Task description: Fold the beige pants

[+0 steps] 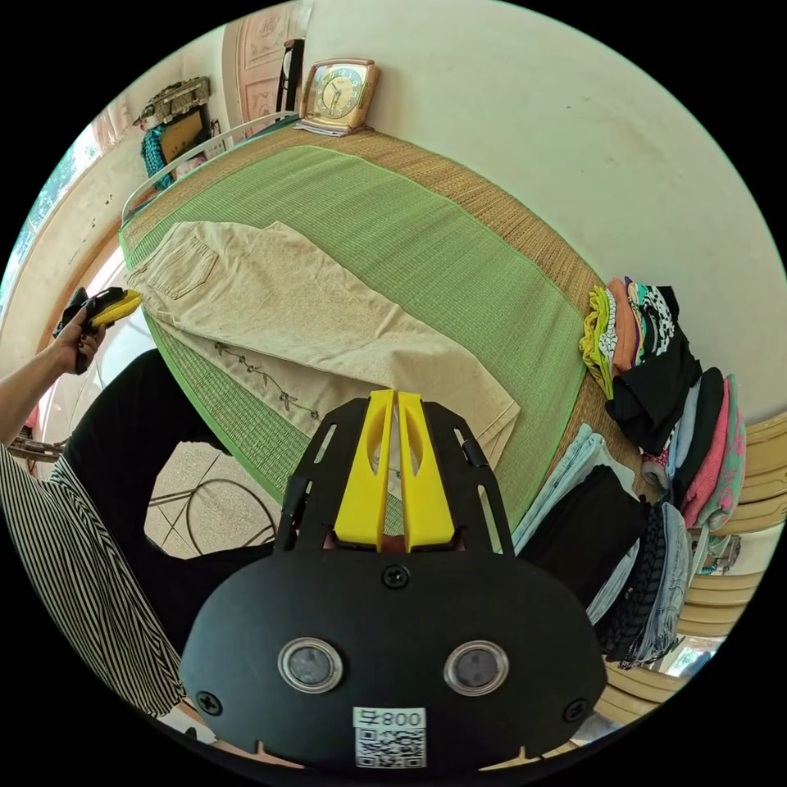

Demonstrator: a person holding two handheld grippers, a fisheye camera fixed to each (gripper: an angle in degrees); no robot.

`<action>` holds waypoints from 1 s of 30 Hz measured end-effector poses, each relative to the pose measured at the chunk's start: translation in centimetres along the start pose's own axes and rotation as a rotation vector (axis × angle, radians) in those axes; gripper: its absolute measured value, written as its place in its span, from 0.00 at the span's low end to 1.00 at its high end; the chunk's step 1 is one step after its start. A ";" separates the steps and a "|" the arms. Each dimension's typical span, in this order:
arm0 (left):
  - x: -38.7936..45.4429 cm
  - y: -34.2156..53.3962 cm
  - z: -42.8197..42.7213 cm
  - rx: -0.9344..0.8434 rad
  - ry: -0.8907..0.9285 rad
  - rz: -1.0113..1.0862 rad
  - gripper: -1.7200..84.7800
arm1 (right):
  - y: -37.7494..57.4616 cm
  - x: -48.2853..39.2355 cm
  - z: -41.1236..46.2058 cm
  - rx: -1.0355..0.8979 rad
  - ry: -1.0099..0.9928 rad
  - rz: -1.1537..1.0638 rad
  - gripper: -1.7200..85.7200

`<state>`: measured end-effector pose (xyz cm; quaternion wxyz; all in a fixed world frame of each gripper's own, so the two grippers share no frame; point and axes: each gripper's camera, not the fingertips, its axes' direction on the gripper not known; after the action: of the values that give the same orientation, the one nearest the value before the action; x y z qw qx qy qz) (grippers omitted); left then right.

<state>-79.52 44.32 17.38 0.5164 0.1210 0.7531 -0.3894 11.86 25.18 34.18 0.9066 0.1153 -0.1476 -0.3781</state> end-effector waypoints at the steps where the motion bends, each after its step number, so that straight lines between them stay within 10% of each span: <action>1: 0.1 0.1 0.1 -0.003 0.000 -0.005 0.07 | 0.2 0.0 -0.3 0.002 -0.007 0.004 0.02; 21: 10.9 -4.7 6.6 0.114 0.101 0.277 0.03 | 1.0 1.9 -8.8 0.159 -0.011 0.068 0.02; 30: 32.7 -21.4 24.9 0.063 -0.266 0.611 0.04 | -23.3 16.8 -11.3 0.016 0.147 0.078 0.08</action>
<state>-89.36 5.14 -5.30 0.6991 0.3053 0.5954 -0.2520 11.94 -1.77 19.24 0.9282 0.1444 -0.0880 -0.3315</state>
